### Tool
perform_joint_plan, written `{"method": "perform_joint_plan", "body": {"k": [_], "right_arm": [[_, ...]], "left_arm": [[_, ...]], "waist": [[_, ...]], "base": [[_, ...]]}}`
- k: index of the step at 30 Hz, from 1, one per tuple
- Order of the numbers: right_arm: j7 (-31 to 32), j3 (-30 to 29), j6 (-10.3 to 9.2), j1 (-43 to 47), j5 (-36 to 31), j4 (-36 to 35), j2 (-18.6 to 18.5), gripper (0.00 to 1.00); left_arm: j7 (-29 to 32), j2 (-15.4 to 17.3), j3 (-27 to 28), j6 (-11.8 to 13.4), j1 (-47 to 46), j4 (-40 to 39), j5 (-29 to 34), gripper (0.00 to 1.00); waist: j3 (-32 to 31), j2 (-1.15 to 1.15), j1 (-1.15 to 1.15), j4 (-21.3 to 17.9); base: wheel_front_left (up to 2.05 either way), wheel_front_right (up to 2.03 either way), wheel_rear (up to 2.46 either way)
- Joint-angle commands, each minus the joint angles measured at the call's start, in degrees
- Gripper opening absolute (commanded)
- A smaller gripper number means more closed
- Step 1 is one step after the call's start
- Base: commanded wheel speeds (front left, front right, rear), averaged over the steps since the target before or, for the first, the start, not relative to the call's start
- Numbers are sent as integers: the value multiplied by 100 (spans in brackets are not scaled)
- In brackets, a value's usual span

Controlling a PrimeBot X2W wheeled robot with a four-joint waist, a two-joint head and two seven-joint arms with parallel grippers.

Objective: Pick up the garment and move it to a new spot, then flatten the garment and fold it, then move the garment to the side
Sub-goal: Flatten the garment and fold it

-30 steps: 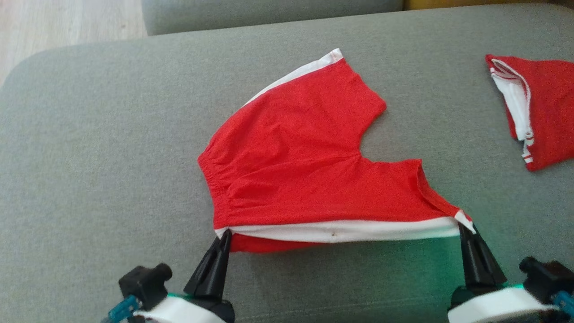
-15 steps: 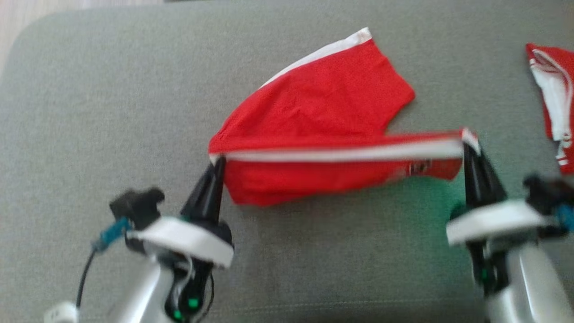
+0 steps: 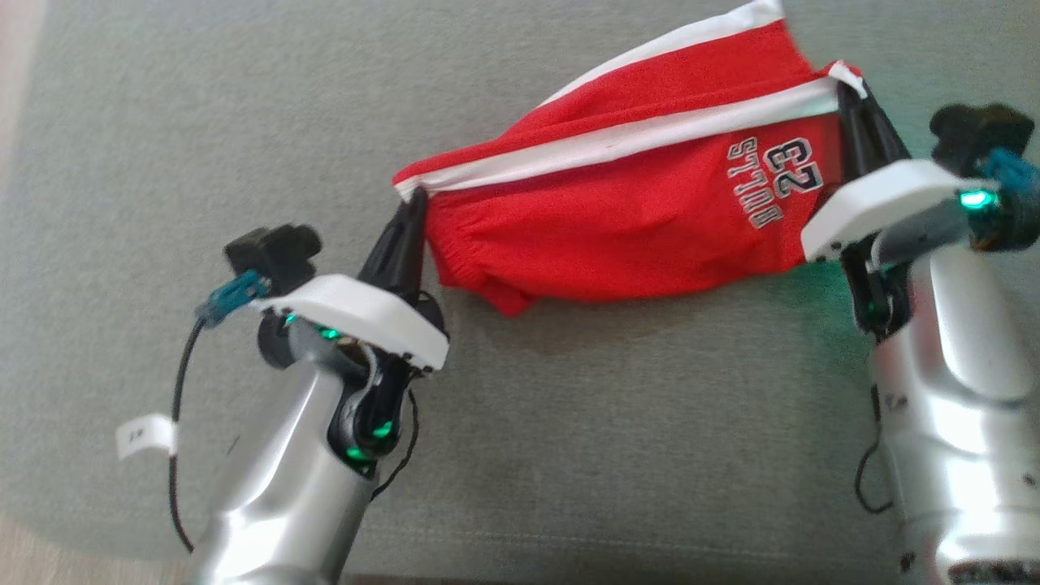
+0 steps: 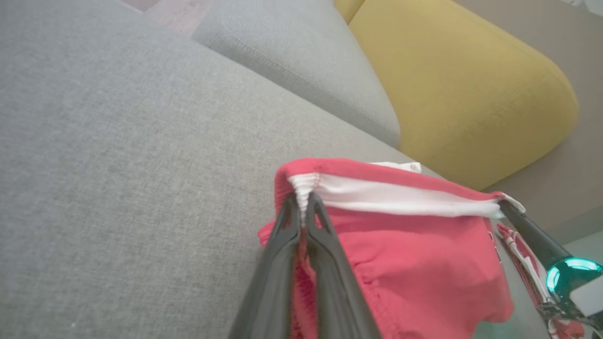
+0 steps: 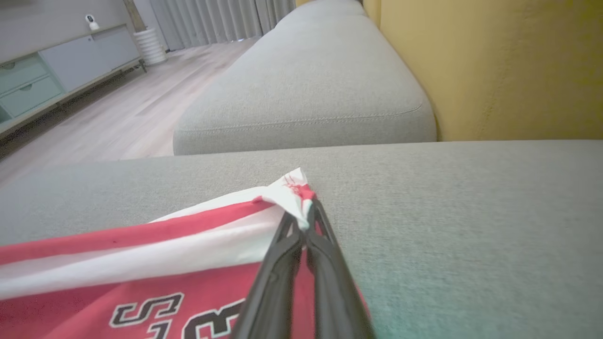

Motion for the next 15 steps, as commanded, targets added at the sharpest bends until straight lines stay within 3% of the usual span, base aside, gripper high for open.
{"method": "perform_joint_plan", "body": {"k": [1, 15], "right_arm": [[-8, 54, 37, -380, -175, 140, -39, 0], [-103, -245, 37, -1721, -859, 1874, -293, 0]], "left_arm": [[24, 35, 28, 66, -325, -8, -125, 0], [-308, 22, -1291, 512, -1386, 387, -1006, 0]], "waist": [[157, 0, 0, 210], [357, 0, 0, 506]], "base": [[0, 0, 0], [0, 0, 0]]}}
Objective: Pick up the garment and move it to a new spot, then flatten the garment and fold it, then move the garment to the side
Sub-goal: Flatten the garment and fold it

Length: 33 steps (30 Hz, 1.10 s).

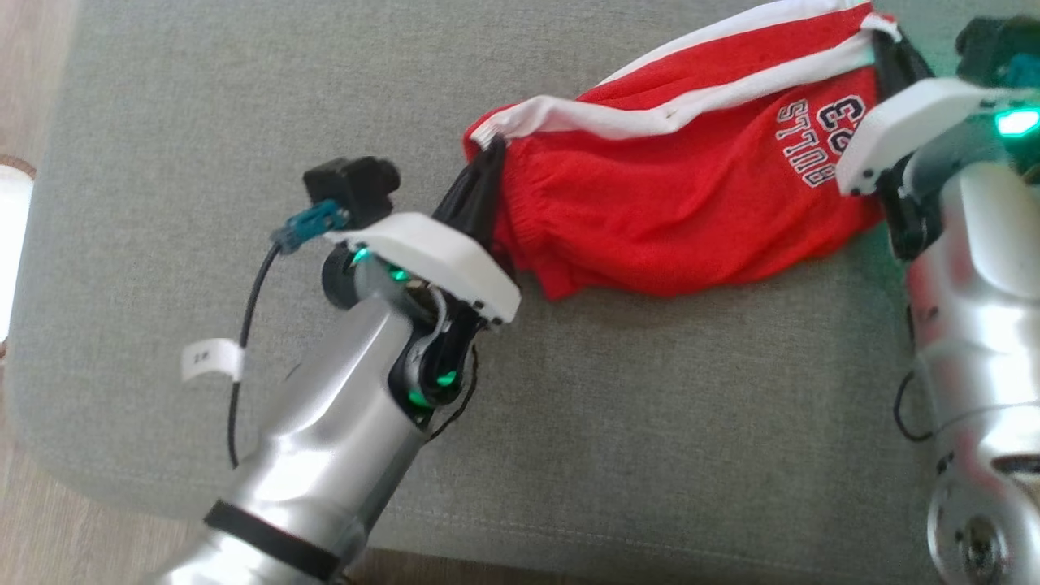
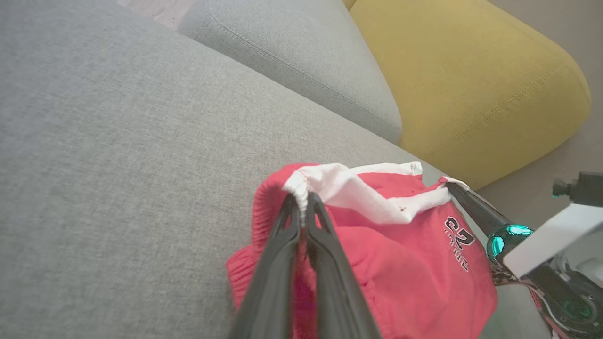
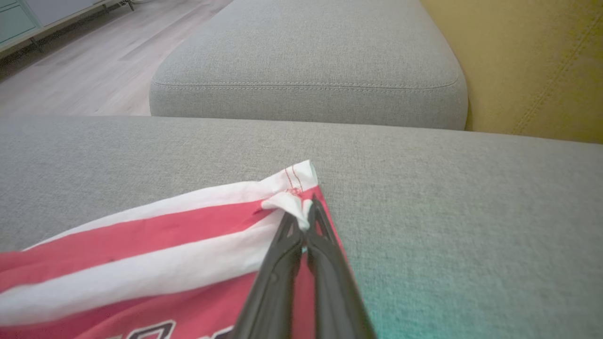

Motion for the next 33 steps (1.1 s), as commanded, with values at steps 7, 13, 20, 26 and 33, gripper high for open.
{"method": "perform_joint_plan", "body": {"k": [7, 13, 20, 26, 33], "right_arm": [[-274, -181, 37, -714, -294, 565, -28, 0], [-558, -462, 37, -974, -529, 916, -31, 19], [-893, -509, 37, -1256, -645, 1270, -19, 100], [-1108, -481, 37, -1422, -668, 1511, -97, 100], [-1003, -146, 37, -1457, -629, 1866, -377, 100]], "left_arm": [[-275, 58, -271, 251, -561, 76, -406, 0], [-374, 58, -468, 318, -673, 214, -595, 0], [-461, 58, -601, 313, -812, 148, -515, 100], [-476, 81, -333, 291, -623, -228, 181, 100], [-477, 367, 226, 318, 193, -1036, 1162, 100]], "waist": [[59, 0, -1, 93], [78, 0, -1, 139], [109, 0, -1, 196], [86, 0, -1, 201], [-63, 0, -1, 150]], "base": [[0, 0, 0], [0, 0, 0], [0, 0, 0], [0, 0, 0], [0, 0, 0]]}}
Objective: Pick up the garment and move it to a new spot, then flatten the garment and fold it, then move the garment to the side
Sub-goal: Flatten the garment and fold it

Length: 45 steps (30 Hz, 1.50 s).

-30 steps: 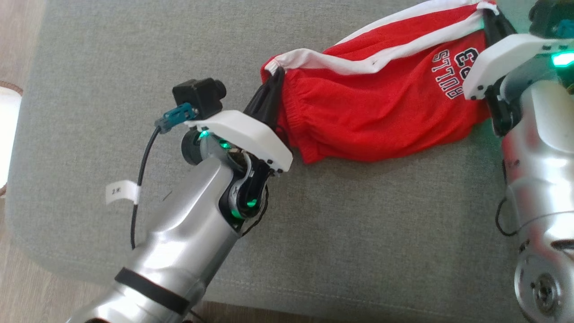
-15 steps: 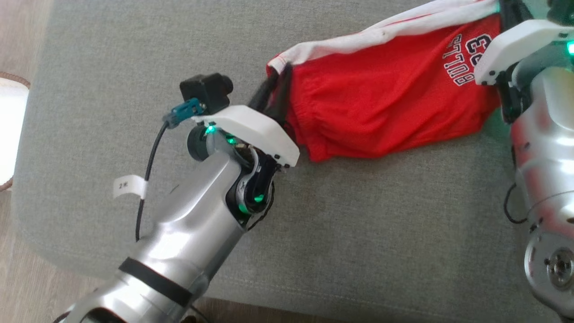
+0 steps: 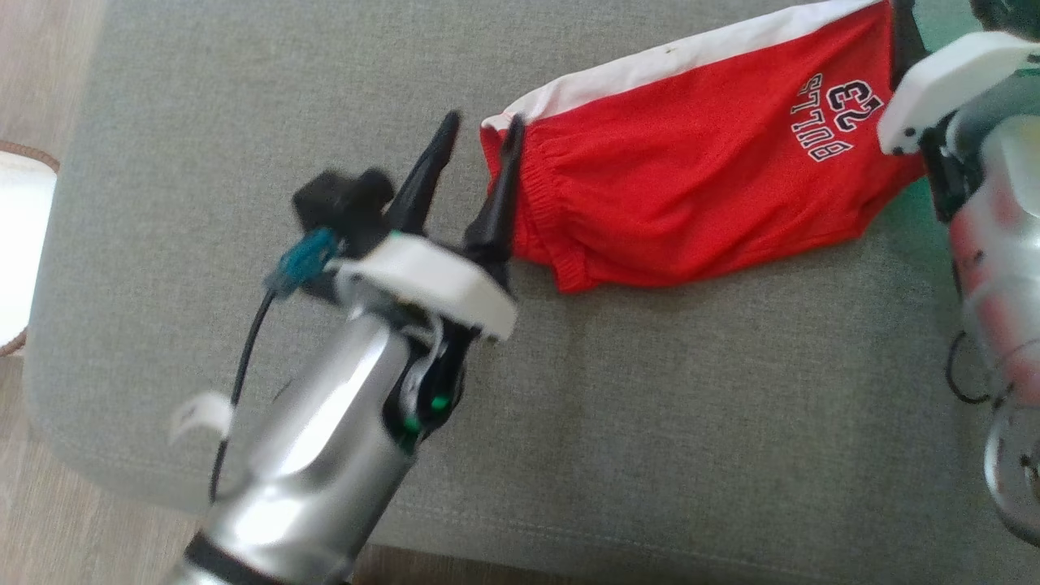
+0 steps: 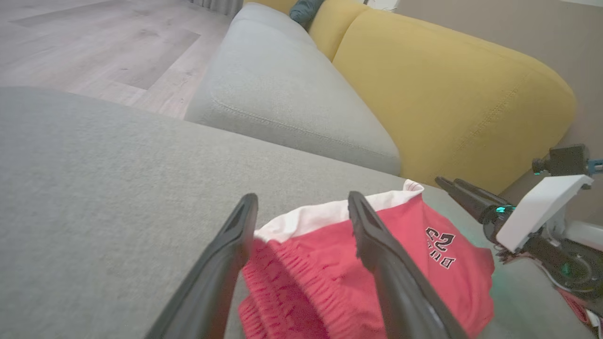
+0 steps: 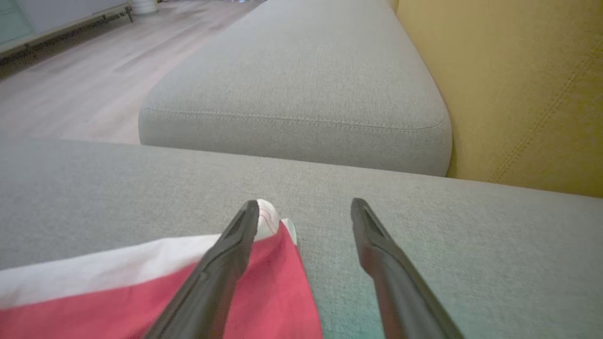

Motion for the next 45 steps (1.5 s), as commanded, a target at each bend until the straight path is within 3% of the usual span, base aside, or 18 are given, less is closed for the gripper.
{"method": "perform_joint_plan", "body": {"k": [1, 7, 13, 23, 25, 26, 29, 31, 45], "right_arm": [[46, 155, 37, -187, 13, -71, -8, 100], [623, 629, 37, -40, 340, 160, -159, 100], [1384, 1297, 37, 279, 1069, 225, -210, 100], [2538, 2119, 37, 703, 2305, -6, -255, 100], [2760, 2295, 37, 808, 2581, -179, -284, 61], [2860, 2390, 37, 869, 2711, -278, -316, 47], [3066, 2665, 37, 1075, 3067, -607, -447, 25], [3141, 2816, 37, 1199, 3267, -805, -547, 2], [2575, 3223, 37, 1853, 3868, -1712, -821, 0]], "left_arm": [[-69, 200, 278, 25, 104, -289, 149, 100], [-69, 441, 768, 112, 963, -906, 558, 100], [-69, 521, 1177, 191, 1632, -1413, 716, 100], [-70, 542, 1384, 201, 1866, -1641, 852, 100], [-70, 543, 1398, 203, 1883, -1648, 867, 100], [-70, 545, 1401, 203, 1892, -1649, 873, 100], [-70, 554, 1410, 202, 1925, -1646, 886, 100], [-70, 566, 1415, 203, 1943, -1640, 889, 100], [-7, 709, 1376, 224, 2126, -1664, 885, 100]], "waist": [[-48, 0, 0, -19], [-215, 0, 0, -77], [-273, 0, 0, -75], [-334, 0, 0, -57], [-355, 0, 0, -72], [-368, 0, 0, -79], [-415, 0, 0, -112], [-453, 0, 0, -142], [-865, 0, 0, -855]], "base": [[0, 0, 0], [0, 0, 0], [0, 0, 0], [0, 0, 0], [0, 0, 0], [0, 0, 0], [0, 0, 0], [0, 0, 0], [0, 0, 0]]}}
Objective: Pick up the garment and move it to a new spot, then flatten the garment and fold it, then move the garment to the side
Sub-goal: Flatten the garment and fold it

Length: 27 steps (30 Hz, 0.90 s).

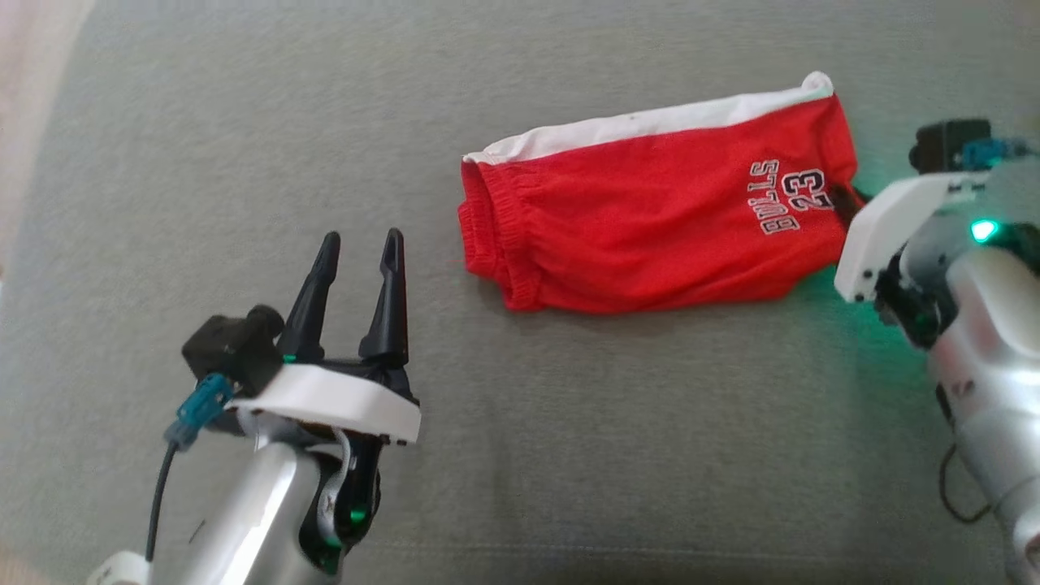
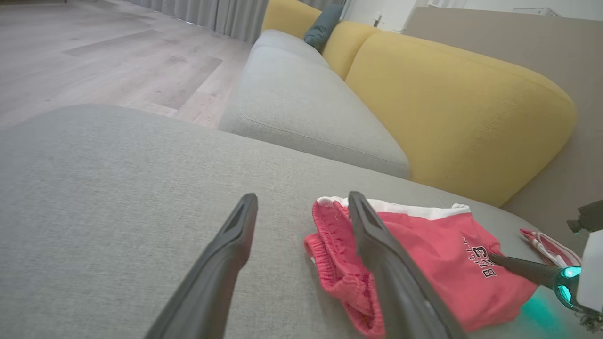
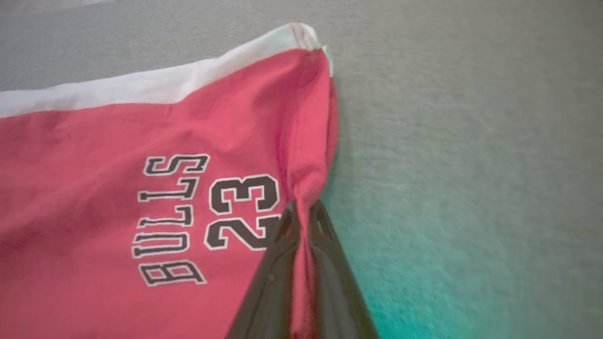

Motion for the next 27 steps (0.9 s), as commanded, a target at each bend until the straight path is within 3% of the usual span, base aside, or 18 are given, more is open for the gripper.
{"method": "perform_joint_plan", "body": {"k": [1, 12, 22, 27], "right_arm": [[-80, 53, 37, 52, 37, -175, -91, 0], [-454, -327, 37, 752, -14, -879, 85, 0], [-586, -901, 37, 803, -425, -1116, 361, 0], [-510, -788, 37, 726, -555, -1446, 573, 0]], "left_arm": [[-14, 116, 175, 24, -108, -221, 54, 100], [19, 240, 96, 90, -61, -216, 181, 100], [2, 230, 93, 99, -78, -48, 166, 100], [-22, 164, 108, 88, -35, 14, 135, 100]], "waist": [[-101, 0, 0, -196], [-161, 0, 0, -824], [-229, 0, 0, -672], [-330, 0, 0, -492]], "base": [[0, 0, 0], [0, 0, 0], [0, 0, 0], [0, 0, 0]]}}
